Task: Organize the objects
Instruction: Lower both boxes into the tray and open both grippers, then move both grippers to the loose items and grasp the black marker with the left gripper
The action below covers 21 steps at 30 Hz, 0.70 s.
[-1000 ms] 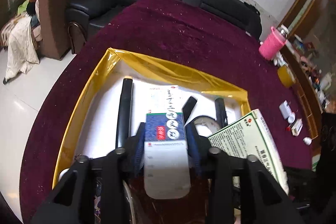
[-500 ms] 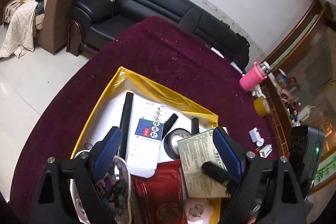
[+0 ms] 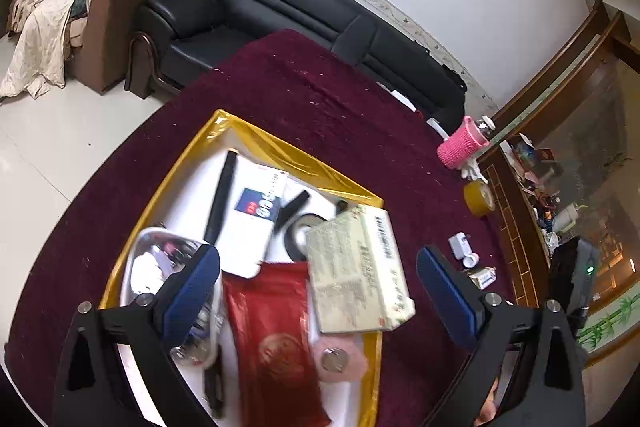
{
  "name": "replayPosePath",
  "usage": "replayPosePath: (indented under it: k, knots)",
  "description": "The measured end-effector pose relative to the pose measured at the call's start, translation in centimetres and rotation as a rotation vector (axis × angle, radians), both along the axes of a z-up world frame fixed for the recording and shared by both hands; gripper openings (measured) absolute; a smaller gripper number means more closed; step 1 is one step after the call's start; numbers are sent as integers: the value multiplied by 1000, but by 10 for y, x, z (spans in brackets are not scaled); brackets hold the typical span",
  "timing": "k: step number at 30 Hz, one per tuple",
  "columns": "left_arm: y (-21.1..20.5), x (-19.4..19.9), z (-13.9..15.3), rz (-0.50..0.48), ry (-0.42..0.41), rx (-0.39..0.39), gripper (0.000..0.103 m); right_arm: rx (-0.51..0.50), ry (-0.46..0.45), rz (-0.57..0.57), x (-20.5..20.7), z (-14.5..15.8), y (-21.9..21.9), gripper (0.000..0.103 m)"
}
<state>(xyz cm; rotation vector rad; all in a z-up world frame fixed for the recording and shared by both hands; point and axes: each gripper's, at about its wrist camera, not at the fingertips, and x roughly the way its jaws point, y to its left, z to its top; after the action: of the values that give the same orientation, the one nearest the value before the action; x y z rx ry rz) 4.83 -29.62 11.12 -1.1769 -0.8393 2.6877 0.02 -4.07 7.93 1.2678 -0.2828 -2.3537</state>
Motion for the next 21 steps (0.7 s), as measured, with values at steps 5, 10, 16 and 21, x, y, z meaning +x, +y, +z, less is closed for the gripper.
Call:
replayPosePath:
  k: [5,10,16,21]
  knots:
    - [34,8,18,-44,43,-25,99,0,24,-69,13,-3,54,87]
    - [94,5,28,-173,62,-67,100,-29,4,-178,23,-14,122,87]
    - [174,-9,24,-333,52,-117,100,-75,-1,-350,32,-22,213,87]
    - [233,-28,13,-405,40,-167,100,-106,20,-463,35,-22,272,87]
